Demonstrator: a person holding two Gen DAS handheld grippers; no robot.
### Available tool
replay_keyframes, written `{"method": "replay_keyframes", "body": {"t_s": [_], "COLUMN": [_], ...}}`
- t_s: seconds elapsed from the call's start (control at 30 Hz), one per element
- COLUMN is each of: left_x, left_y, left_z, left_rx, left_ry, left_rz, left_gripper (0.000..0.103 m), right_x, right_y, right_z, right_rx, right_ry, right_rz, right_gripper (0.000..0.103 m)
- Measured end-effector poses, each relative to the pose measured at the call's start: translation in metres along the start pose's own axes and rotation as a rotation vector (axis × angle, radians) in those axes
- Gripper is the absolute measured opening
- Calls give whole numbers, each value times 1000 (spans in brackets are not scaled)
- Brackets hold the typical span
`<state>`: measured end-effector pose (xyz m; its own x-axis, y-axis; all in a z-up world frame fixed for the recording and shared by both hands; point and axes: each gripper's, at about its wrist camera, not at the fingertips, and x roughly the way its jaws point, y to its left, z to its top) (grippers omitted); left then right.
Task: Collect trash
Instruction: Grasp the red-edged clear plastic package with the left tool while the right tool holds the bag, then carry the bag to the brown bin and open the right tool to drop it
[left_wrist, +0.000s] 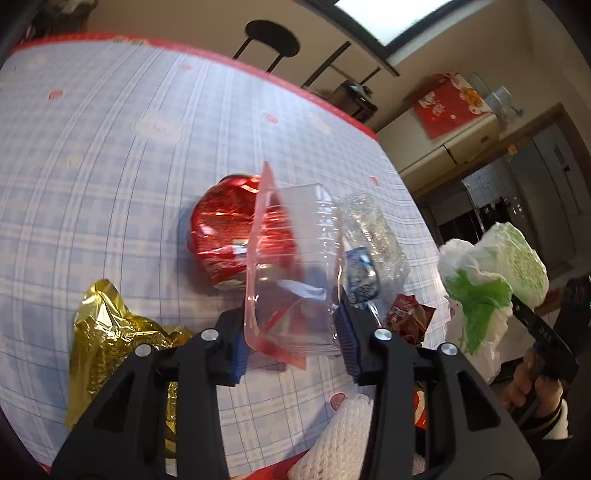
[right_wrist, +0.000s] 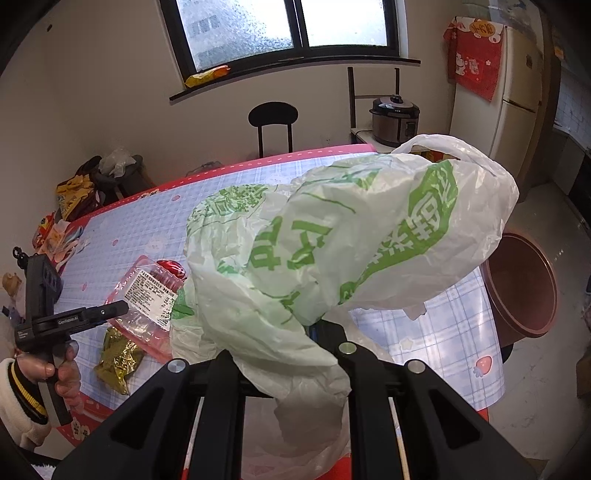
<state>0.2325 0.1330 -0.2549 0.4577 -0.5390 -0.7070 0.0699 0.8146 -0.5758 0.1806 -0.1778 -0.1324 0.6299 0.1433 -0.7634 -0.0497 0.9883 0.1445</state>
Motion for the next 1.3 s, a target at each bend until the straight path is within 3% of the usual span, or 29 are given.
{"method": "replay_keyframes", "body": {"t_s": [0.07, 0.27, 0.6, 0.9, 1.3], "left_x": [-12, -39, -72, -88, -73], "left_y": [-11, -35, -50, -86, -157], "left_z": [-1, 4, -2, -7, -16], "left_rx": [26, 62, 110, 164, 152], "left_ry": [-32, -112, -153, -201, -277], "left_rz": [-38, -34, -60, -58, -12], "left_gripper": [36, 25, 25, 25, 25], "right_x": [-2, -10, -37, -67, -75], "right_y": [0, -6, -34, -90, -184], "right_z": [1, 0, 5, 8, 20], "right_rx": [-1, 4, 48, 104, 104], "right_ry": [-4, -24, -91, -154, -155], "right_rz": [2, -1, -66, -147, -166], "right_gripper": [14, 14, 14, 14, 14]}}
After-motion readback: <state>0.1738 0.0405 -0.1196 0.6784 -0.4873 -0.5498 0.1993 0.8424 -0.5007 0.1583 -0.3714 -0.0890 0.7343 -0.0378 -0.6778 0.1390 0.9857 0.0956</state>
